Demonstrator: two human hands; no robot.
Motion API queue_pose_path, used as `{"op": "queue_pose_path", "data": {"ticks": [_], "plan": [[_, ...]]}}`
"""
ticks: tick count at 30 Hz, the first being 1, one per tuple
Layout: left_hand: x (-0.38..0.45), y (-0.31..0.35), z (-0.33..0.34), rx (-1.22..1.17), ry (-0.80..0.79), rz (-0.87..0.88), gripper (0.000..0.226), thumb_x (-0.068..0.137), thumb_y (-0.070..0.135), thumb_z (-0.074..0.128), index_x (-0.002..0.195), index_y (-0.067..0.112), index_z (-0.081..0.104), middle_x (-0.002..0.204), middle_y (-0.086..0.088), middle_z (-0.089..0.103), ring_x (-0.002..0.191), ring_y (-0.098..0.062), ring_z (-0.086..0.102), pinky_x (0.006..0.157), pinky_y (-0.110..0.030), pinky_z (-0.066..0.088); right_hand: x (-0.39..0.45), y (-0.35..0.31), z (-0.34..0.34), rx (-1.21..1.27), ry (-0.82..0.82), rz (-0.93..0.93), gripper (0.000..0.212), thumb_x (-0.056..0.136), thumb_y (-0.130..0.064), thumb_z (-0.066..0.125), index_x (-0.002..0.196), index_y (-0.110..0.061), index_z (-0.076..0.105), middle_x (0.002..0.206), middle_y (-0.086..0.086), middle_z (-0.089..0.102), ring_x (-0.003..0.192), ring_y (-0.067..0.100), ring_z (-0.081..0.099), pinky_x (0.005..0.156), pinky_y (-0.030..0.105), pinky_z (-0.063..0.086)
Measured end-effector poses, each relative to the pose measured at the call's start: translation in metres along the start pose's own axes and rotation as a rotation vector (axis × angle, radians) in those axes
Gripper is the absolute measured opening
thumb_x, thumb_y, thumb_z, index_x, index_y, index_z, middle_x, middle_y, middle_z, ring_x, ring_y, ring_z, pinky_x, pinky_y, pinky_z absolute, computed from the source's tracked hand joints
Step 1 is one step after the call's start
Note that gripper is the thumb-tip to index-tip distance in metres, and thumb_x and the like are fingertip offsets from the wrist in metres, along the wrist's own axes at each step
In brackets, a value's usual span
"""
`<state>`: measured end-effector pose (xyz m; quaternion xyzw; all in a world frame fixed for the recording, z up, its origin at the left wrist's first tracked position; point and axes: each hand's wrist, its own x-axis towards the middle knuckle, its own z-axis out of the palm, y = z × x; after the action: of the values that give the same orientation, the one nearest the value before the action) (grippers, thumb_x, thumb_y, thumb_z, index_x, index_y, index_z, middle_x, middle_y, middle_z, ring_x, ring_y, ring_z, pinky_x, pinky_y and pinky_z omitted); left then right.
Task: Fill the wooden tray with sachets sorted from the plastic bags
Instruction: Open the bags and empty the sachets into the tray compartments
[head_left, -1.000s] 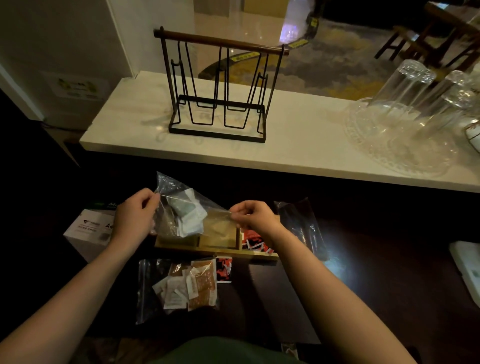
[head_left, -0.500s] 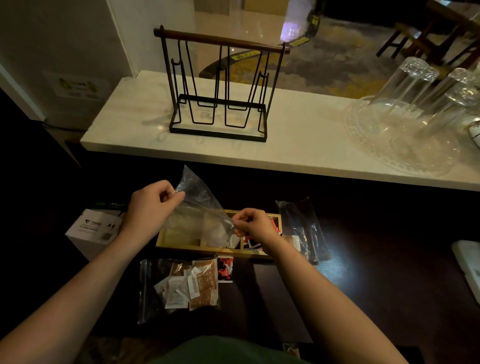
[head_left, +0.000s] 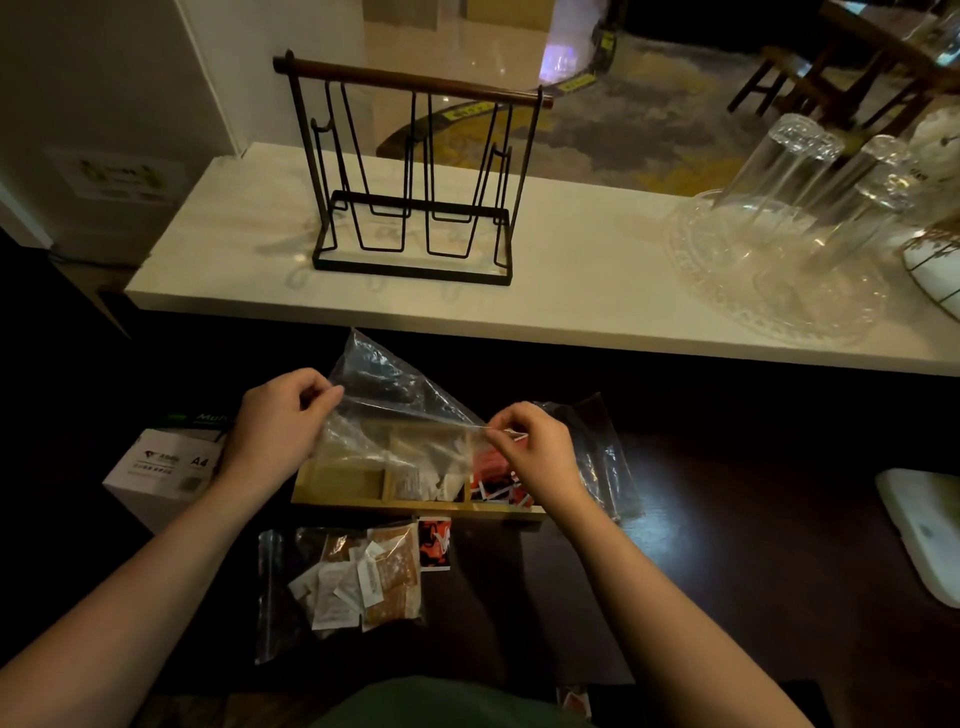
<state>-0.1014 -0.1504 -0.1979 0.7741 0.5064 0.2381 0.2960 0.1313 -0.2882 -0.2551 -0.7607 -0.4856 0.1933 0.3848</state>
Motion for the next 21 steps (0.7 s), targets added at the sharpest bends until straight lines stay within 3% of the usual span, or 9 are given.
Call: {"op": "queue_pose_path", "data": {"ticks": [4, 10, 13, 15, 21], "plan": [[-0.008, -0.020, 0.024, 0.071, -0.118, -0.025, 0.016, 0.090, 0.028, 0.055, 0.074, 0.026, 0.058, 0.060, -0.002, 0.062, 0.054, -0.020, 0.061, 0.053, -0.042, 0.054, -0.015, 0.017, -0.026, -0.116, 0.215, -0.010, 0.010, 0.085, -0.010, 0.061, 0.083, -0.020, 0.060, 0.083, -0.009, 0.059, 0.075, 0.007, 0.056, 0.068, 0.022, 0.045], [-0.026, -0.062, 0.050, 0.444, -0.547, -0.098, 0.014, 0.089, 0.037, 0.053, 0.084, 0.026, 0.060, 0.078, 0.009, 0.061, 0.069, -0.009, 0.059, 0.064, -0.030, 0.052, -0.047, 0.058, -0.061, -0.242, 0.430, 0.102, 0.016, 0.083, -0.003, 0.060, 0.096, -0.012, 0.061, 0.090, 0.000, 0.061, 0.078, 0.017, 0.059, 0.068, 0.028, 0.044], [-0.035, -0.068, 0.052, 0.531, -0.654, -0.151, 0.024, 0.088, 0.044, 0.052, 0.072, 0.027, 0.050, 0.074, 0.007, 0.056, 0.066, -0.009, 0.053, 0.056, -0.025, 0.040, -0.052, 0.079, -0.063, -0.329, 0.362, 0.156, 0.019, 0.085, -0.005, 0.060, 0.103, -0.010, 0.063, 0.097, 0.005, 0.063, 0.085, 0.020, 0.061, 0.070, 0.031, 0.047], [-0.040, -0.073, 0.050, 0.584, -0.625, -0.159, 0.025, 0.088, 0.046, 0.051, 0.073, 0.027, 0.049, 0.082, 0.005, 0.055, 0.071, -0.010, 0.053, 0.057, -0.026, 0.040, -0.050, 0.095, -0.058, -0.379, 0.267, 0.225, 0.016, 0.086, -0.007, 0.060, 0.101, -0.009, 0.066, 0.095, 0.009, 0.064, 0.087, 0.026, 0.062, 0.070, 0.034, 0.047], [-0.056, -0.097, 0.041, 0.617, -0.481, -0.295, 0.034, 0.090, 0.045, 0.046, 0.102, 0.014, 0.052, 0.107, -0.007, 0.052, 0.088, -0.024, 0.057, 0.068, -0.034, 0.046, -0.049, 0.125, -0.037, -0.651, -0.078, 0.456, 0.018, 0.081, -0.013, 0.060, 0.094, -0.010, 0.073, 0.101, 0.021, 0.068, 0.096, 0.040, 0.060, 0.076, 0.040, 0.052]]}}
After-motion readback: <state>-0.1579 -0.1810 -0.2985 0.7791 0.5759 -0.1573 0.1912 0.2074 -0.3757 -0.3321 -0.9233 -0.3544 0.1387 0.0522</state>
